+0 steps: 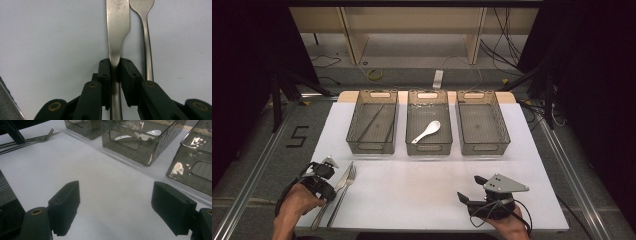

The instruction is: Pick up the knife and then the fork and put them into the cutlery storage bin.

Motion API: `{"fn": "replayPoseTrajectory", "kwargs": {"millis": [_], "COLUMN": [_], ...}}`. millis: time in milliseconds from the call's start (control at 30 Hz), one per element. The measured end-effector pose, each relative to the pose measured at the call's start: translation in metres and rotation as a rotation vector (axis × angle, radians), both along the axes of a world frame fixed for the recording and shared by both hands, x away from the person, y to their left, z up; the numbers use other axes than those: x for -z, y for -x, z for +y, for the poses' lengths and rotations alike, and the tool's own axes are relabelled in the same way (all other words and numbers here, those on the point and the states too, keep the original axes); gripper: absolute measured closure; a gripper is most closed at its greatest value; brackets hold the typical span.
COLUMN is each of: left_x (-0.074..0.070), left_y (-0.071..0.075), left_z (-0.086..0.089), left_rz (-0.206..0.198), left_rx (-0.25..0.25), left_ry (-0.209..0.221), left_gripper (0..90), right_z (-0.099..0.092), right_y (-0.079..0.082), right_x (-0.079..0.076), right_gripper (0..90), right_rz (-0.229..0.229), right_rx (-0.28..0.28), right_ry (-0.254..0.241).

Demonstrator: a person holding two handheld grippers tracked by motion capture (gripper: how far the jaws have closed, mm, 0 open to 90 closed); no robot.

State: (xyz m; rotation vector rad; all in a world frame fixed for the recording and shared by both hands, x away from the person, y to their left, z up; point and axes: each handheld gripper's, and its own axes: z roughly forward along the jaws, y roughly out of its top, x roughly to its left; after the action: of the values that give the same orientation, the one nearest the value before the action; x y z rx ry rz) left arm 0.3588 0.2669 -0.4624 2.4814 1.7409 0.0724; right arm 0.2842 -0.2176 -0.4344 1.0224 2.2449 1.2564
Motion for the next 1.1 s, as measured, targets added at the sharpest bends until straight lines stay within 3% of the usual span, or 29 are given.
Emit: {"fn": "replayPoseTrajectory", "kwargs": {"millis": [400,567,767,1100], "left_x": [0.0,-0.007,-0.015,-0.027], "left_y": [0.004,0.004,0.003,0.002], "left_z": [0.007,0.011,0.011,0.002], "left_rz": [-0.06,-0.098,-0.144,-0.163], "left_rx": [0.029,0.026,0.034,0.079], "left_ry": [0.042,0.055,0.107,0.194], "left_gripper": [79.9,80.1,80.2,80.2], "right_z": [0.001,0.0,0.0,0.0], "right_y": [-0.001,-0.001,-0.001,-0.001], "right_x": [0.0,0.0,0.0,0.0], "right_gripper": [24.0,24.1,24.1,24.1], "right_rz": [0.002,0.002,0.003,0.005], "right_rx": [-0.003,-0.001,-0.002,-0.003], "right_ry": [0.0,-0.005,-0.004,-0.01]}}
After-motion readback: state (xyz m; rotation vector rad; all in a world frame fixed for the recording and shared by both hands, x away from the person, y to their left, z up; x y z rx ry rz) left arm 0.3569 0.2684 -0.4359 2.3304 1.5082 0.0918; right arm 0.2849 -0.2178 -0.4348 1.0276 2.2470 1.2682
